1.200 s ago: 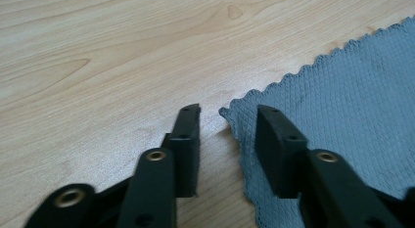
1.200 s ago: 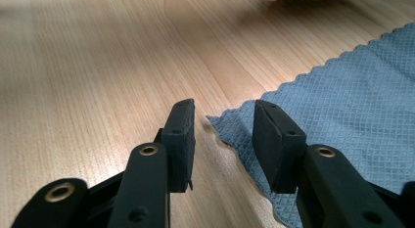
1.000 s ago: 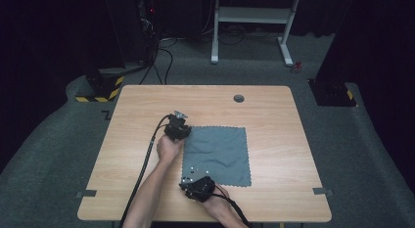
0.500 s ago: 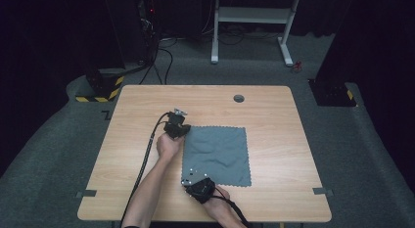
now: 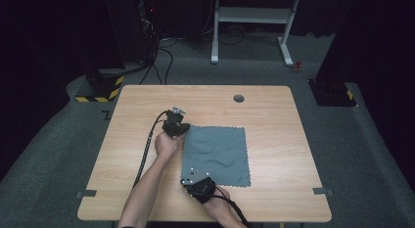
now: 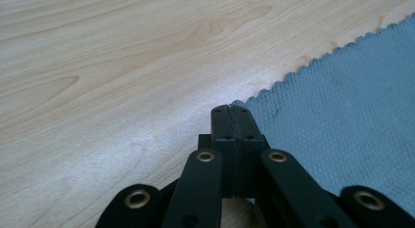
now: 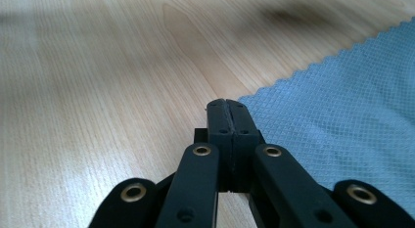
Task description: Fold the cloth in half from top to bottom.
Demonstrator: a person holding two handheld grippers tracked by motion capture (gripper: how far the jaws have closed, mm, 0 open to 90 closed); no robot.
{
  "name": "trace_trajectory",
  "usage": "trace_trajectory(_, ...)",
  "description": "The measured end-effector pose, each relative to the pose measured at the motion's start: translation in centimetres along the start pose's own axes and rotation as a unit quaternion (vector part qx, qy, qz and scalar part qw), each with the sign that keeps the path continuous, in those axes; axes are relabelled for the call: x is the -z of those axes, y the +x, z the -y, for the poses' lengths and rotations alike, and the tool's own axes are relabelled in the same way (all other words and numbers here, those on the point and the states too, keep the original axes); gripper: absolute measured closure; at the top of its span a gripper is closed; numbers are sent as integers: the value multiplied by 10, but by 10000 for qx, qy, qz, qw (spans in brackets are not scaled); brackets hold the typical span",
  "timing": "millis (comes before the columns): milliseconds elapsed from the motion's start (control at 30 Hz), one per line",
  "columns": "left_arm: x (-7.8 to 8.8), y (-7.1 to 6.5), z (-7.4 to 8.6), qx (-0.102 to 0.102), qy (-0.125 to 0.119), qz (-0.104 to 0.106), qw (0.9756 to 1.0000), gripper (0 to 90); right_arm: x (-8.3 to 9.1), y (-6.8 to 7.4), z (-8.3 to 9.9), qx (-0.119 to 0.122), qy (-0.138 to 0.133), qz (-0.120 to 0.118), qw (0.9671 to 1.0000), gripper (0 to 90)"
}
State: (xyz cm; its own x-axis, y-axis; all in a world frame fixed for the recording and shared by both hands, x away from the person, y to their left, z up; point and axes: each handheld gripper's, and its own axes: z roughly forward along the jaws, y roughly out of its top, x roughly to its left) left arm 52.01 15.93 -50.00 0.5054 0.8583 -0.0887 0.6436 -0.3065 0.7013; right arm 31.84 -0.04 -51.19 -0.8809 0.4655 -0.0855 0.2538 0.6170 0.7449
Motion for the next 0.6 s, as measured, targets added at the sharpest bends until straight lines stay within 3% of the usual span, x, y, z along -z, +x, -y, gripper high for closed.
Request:
trace_trajectory(200,7,8,1,10,-7,12,10000,900,0,4,-10,80,-48,-85,9999,900)
trace_trajectory(600,37,25,1,78,-164,-45,9998,900,5,12,-34,232,-371,-248,9987,900)
